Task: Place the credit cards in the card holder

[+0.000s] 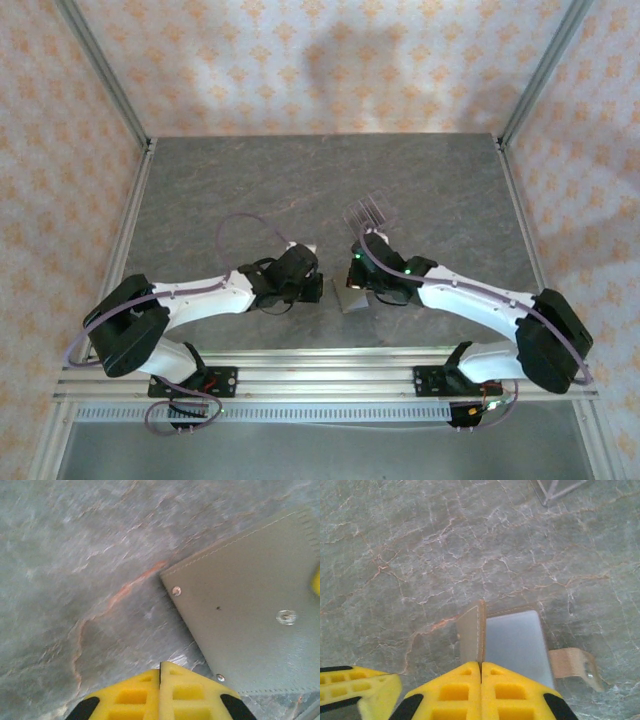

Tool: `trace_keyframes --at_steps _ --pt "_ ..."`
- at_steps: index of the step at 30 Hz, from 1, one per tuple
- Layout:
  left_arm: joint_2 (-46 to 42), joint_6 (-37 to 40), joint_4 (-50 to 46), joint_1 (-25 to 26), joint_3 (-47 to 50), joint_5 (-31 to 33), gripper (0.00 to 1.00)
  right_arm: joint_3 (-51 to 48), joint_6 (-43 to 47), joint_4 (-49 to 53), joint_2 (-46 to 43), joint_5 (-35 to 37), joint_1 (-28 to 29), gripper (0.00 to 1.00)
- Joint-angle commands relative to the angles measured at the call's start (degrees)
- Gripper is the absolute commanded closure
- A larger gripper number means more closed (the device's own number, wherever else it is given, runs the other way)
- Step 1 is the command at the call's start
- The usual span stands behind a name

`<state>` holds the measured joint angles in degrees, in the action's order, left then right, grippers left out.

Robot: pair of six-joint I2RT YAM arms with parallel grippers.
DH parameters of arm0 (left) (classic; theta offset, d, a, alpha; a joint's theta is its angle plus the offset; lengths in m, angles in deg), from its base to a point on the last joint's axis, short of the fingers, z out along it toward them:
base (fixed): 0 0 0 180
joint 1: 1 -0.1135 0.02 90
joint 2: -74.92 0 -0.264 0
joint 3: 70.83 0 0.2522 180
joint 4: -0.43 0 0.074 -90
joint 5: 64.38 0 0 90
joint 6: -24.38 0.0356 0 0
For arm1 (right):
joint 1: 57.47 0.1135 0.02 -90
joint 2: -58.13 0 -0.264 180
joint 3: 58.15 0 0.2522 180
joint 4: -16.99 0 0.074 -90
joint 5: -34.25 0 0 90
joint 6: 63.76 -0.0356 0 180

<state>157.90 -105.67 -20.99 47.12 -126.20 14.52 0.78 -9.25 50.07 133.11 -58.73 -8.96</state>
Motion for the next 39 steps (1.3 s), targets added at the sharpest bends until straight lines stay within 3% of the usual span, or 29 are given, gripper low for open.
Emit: trace_keyframes --at_steps 1,6,12,22,34,35,39 --pt "-1.6 0.0 -3.3 0.0 1.8 3.3 0.98 4.6 0.3 5.7 2.8 10.1 3.2 1.00" --pt "1.6 -0.4 -2.0 0.1 1.7 1.2 0.99 8.6 -1.1 6.0 8.7 12.1 6.7 1.00" --pt "8.2 -2.6 7.0 0.2 1.1 -3.5 1.00 11.1 -2.5 5.8 11.9 10.9 8.0 1.00" --pt "11.6 -5.7 11.9 0.2 3.2 -2.9 1.00 5.2 -8.7 -10.8 11.2 -7.0 6.2 1.00" --pt "6.8 -8.3 8.0 0.0 7.9 2.0 1.00 0.1 -12.7 -20.4 13.8 -14.9 3.6 0.73" --pt "6.6 -8.8 6.6 0.0 7.8 2.6 1.00 -0.1 -12.7 -20.2 13.7 -14.7 3.6 0.73" --pt "4.0 -11.2 2.7 -0.2 9.0 5.2 1.00 -0.3 -12.1 -17.5 12.9 -11.8 3.6 0.95"
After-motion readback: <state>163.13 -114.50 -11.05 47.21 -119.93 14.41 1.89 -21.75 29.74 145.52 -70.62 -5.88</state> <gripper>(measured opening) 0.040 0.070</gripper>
